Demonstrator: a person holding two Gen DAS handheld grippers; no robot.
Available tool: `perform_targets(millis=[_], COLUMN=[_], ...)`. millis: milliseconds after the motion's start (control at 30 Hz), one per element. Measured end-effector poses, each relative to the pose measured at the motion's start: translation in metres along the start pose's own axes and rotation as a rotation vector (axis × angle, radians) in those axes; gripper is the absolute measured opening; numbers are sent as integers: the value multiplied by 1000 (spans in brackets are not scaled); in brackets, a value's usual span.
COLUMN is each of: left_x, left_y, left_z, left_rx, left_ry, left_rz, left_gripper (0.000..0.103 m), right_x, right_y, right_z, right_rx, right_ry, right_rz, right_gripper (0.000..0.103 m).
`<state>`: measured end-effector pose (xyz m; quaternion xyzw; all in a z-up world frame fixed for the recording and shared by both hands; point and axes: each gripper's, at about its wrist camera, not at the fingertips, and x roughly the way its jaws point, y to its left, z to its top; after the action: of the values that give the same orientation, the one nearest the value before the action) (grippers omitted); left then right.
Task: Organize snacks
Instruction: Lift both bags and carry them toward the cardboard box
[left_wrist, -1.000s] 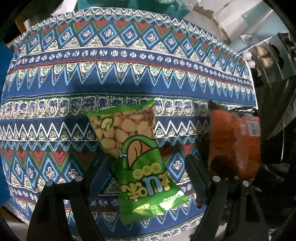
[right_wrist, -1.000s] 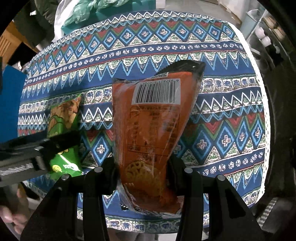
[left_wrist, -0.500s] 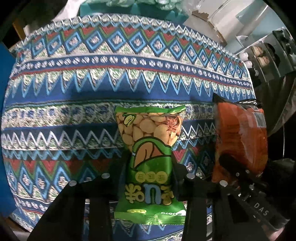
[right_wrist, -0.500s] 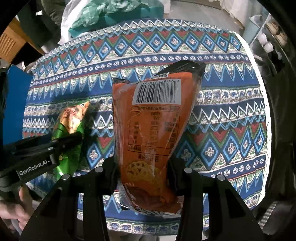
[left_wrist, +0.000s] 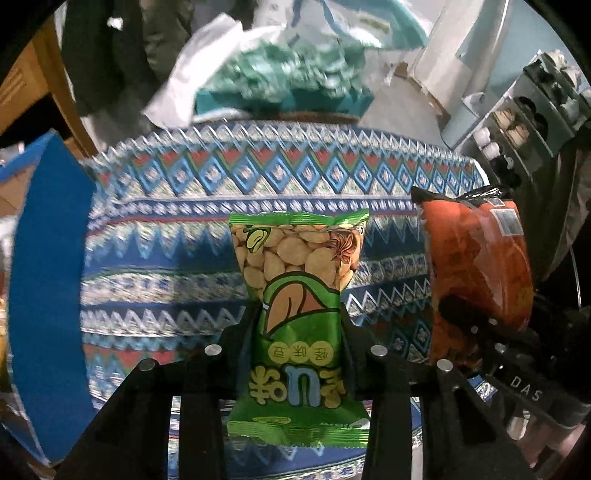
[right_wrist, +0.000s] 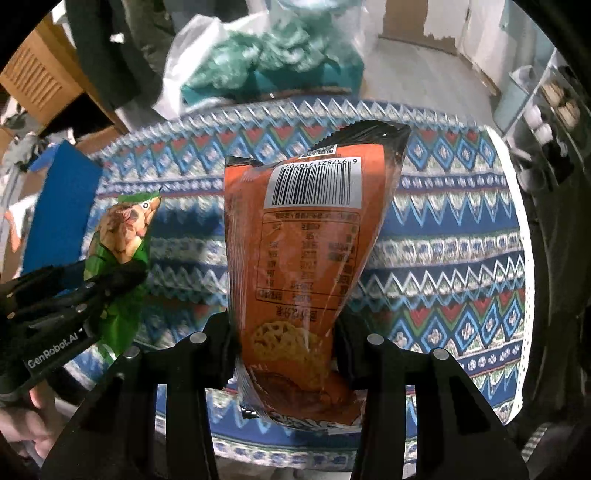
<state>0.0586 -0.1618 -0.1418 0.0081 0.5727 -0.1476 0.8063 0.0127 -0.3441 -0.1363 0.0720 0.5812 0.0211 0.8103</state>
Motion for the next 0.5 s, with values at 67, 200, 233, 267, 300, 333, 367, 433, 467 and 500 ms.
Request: perform_targets(millis=[67,200,233,267,300,333,367,433,467,500], left_x=[-14,-31,-33,-38,-41,-45,-48,-55,-60,-64], left_y=[6,10,9,11,14,16,19,25,29,34], left_z=[1,4,4,5,4,5,5,6,6,6], left_rx=[6,20,21,20,18,15,10,0,-6,-11], left_ry=[-31,-80,-89,-99,-105,-109,-115,-123,-129,-135], left_rz=[14,48,54,60,63,64,63,66,68,72], left_gripper=[39,39,39,39,39,39,39,39,39,39], right_x=[-7,-22,-24,-27,-30,-31,-33,-35,-36,-37], right_y=[7,22,25,28,31,36,41,50,55,60], right_z=[4,14,16,18,19,21,23,27,29,31], right_rx=[-6,-19,-23,-27,-31,-35,-39,-50,-54,-60], right_ry=[-24,-62,-70,-76,-83,-88,-93,-99,-102,-105], right_rz=[6,25,28,30,34,39,45,60,65,71], right_gripper=[43,43,43,43,43,43,43,43,43,43])
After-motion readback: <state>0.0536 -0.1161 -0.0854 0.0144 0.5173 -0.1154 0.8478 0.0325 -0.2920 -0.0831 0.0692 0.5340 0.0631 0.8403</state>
